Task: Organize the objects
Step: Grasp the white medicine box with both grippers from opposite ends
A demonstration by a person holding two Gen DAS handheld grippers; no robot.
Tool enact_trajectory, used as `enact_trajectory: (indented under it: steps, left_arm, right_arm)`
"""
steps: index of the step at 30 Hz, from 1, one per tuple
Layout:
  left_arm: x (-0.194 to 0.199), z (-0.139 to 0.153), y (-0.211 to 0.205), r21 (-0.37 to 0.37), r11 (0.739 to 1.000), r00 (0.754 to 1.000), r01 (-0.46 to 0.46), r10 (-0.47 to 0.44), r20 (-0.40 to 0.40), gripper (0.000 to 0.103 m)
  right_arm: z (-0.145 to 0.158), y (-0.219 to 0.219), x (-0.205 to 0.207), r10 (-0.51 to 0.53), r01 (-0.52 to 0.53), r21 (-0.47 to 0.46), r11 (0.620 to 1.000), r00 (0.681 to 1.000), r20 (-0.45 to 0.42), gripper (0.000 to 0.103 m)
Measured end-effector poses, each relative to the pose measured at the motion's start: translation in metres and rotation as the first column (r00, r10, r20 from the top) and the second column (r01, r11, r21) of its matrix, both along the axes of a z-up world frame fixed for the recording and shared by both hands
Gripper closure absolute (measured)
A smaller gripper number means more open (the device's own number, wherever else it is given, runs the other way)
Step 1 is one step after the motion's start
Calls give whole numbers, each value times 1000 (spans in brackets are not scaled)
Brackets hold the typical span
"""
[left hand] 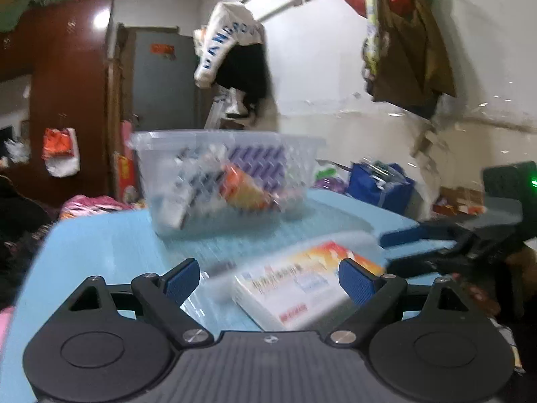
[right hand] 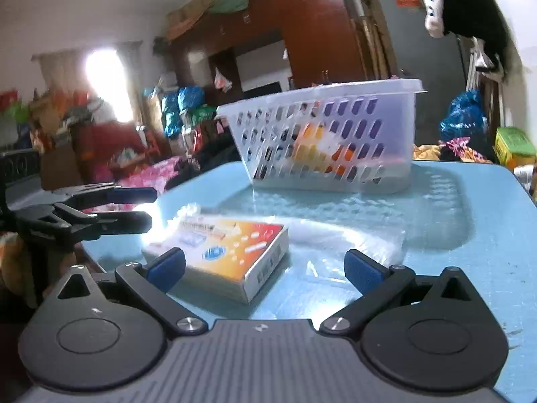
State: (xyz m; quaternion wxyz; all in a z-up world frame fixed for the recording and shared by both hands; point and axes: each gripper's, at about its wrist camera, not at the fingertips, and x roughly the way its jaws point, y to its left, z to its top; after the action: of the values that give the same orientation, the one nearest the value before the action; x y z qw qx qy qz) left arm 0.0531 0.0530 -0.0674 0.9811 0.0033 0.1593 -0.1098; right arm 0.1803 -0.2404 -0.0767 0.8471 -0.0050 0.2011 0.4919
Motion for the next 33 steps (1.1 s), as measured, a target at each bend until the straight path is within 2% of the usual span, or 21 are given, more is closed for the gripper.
enact_trajectory:
  steps: [3,8,10,11,14,17,26,33]
  left_arm:
    - [-4,-8,4,-19,998,998,67,-67,-1,11]
    - [1,-20,-6,15,989,988,149,-149,-37,20]
    - [3,-24,-9,29,988,988,151,-150,-46,23]
    - [4,-25,-8,30,988,987,153,-151,-45,25]
    - [4,-28,-6,37,987,987,154,-152,-48,34]
    - [3,-28,-2,36,988,988,148,-147,-44,45]
    - [3,-29,-2,38,985,985,171,-170,-30,49]
    - [-2,-23,-9,58,985,987,161,-162,15,50]
  right_arm:
    - [-3,1,2,35,-35,7,999,999,0,5]
    - [-14,8,-12,88,-86,-46,995,994,57,18]
    - [-18,11,-16,107,-103,-61,993,992,66,31]
    - [-19,12,-17,116,-111,-66,992,991,73,33]
    - [-21,11,-25,109,-99,-89,991,987,114,36]
    - [-22,9,-26,102,-92,-85,992,988,119,40]
    - [-21,1,-29,92,-81,-88,993,986,138,47]
    - [-14,-5,-36,75,-62,-78,995,980,186,53]
